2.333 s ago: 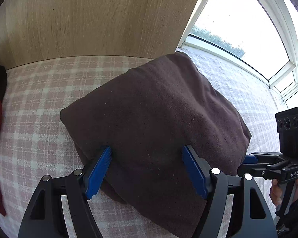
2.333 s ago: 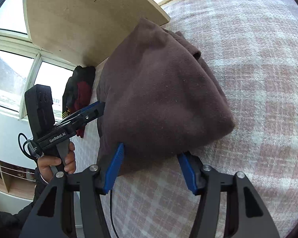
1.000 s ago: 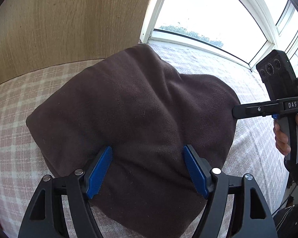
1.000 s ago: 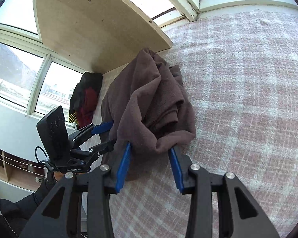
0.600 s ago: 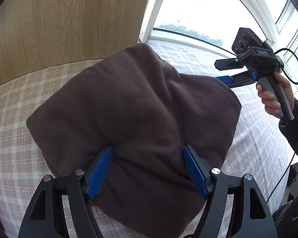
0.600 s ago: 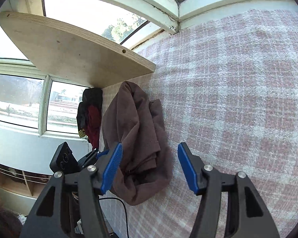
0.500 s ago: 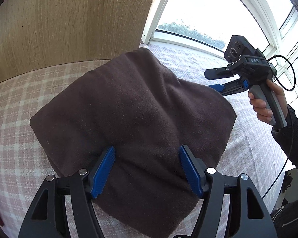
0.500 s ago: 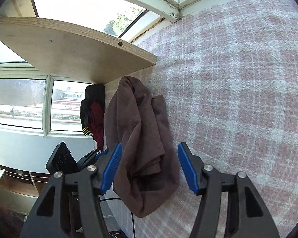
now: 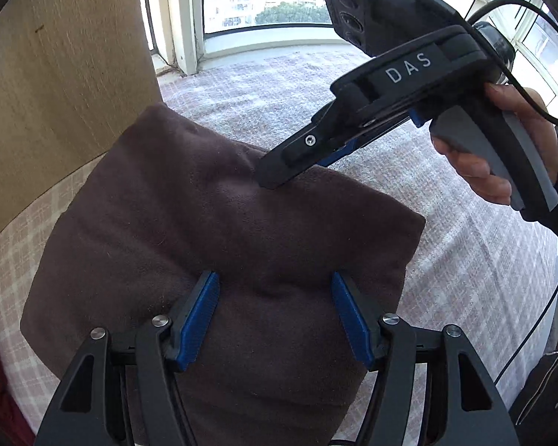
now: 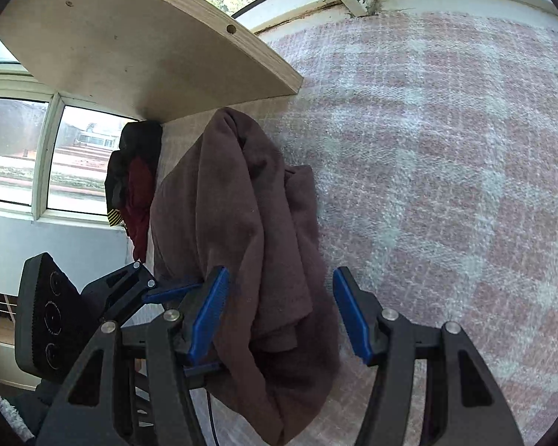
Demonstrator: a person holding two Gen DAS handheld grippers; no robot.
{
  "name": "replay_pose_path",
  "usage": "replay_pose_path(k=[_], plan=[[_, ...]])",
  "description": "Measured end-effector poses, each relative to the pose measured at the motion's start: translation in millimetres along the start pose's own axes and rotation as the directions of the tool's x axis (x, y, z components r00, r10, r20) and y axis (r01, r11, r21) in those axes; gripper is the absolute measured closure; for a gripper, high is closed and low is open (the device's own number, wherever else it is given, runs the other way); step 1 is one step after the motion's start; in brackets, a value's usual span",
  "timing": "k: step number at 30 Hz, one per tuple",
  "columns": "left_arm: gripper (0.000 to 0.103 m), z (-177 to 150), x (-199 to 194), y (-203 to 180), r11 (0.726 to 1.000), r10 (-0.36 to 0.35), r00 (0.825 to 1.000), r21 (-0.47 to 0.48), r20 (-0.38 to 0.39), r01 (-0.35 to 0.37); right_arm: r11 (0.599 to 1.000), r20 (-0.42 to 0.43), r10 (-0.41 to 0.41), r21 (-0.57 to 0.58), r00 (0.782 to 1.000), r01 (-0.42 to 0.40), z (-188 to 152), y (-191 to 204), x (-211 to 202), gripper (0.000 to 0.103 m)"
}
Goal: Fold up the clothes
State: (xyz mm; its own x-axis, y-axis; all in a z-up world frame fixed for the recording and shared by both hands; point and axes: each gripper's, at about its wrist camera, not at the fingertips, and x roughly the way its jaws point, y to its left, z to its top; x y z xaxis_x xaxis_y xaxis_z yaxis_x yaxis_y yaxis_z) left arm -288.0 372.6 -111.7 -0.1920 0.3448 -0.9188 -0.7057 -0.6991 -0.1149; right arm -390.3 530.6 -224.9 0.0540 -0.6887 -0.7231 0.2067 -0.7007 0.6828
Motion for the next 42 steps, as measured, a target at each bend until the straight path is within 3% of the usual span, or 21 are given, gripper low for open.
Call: replay_pose_path(k=[6,8,12,15,23,26,30,32,35,38,41,42], plan=[[0.041,-4,-2,-4,1.0,0.01,1.0,0.007,0.015,-0.01,0.99,-0.039,-0.117,-0.088,0.992,0.113,7,28,15,0.043],[0.041,-4,-3,-5,1.0,0.01,1.0,0.004,0.019,-0.01,0.987,-0.051,-0.121,-0.108,0.991,0.115,7,36,20,0.05],[0.041,-6,-8,-6,1.0,0.012,0.999,-0.012,0.033,-0.011,0.973,-0.032,-0.142,-0.187,0.989,0.134,4,53,18,0.076],[0.041,-6,-12,-6,1.0,0.012,0.999,-0.025,0.037,-0.011,0.948,0.007,-0.187,-0.261,0.982,0.183,-3,72,12,0.079],[0.044,-16,-59,8,0.991,-0.025,0.993,-0.126,0.117,0.04,0.952,0.053,-0.116,-0.277,0.992,0.126,-9,82,-9,0.081],[0.043,-23,-79,23,0.986,0.016,0.99,-0.165,0.137,0.007,0.94,0.074,-0.126,-0.31,0.989,0.143,-14,97,-13,0.081],[0.042,-43,-94,54,0.952,-0.042,0.989,-0.294,0.143,0.083,0.933,0.098,-0.099,-0.337,0.99,0.127,-21,118,-19,0.081],[0.042,-45,-81,60,0.943,-0.058,0.991,-0.318,0.122,0.095,0.94,0.099,-0.067,-0.327,0.993,0.096,-22,123,-23,0.081],[0.036,-56,-60,57,0.957,0.016,0.997,-0.29,0.075,0.006,0.951,0.093,-0.052,-0.298,0.994,0.077,-23,125,-20,0.081],[0.035,-54,-42,44,0.969,0.077,0.995,-0.242,0.068,-0.059,0.901,0.111,-0.228,-0.354,0.967,0.253,-30,133,-4,0.081],[0.035,-49,-37,24,0.968,0.167,0.985,-0.2,0.048,-0.154,0.859,0.136,-0.315,-0.379,0.939,0.344,-34,136,3,0.081],[0.035,-48,-37,24,0.966,0.161,0.986,-0.21,0.045,-0.149,0.846,0.154,-0.333,-0.386,0.93,0.367,-36,136,4,0.081]])
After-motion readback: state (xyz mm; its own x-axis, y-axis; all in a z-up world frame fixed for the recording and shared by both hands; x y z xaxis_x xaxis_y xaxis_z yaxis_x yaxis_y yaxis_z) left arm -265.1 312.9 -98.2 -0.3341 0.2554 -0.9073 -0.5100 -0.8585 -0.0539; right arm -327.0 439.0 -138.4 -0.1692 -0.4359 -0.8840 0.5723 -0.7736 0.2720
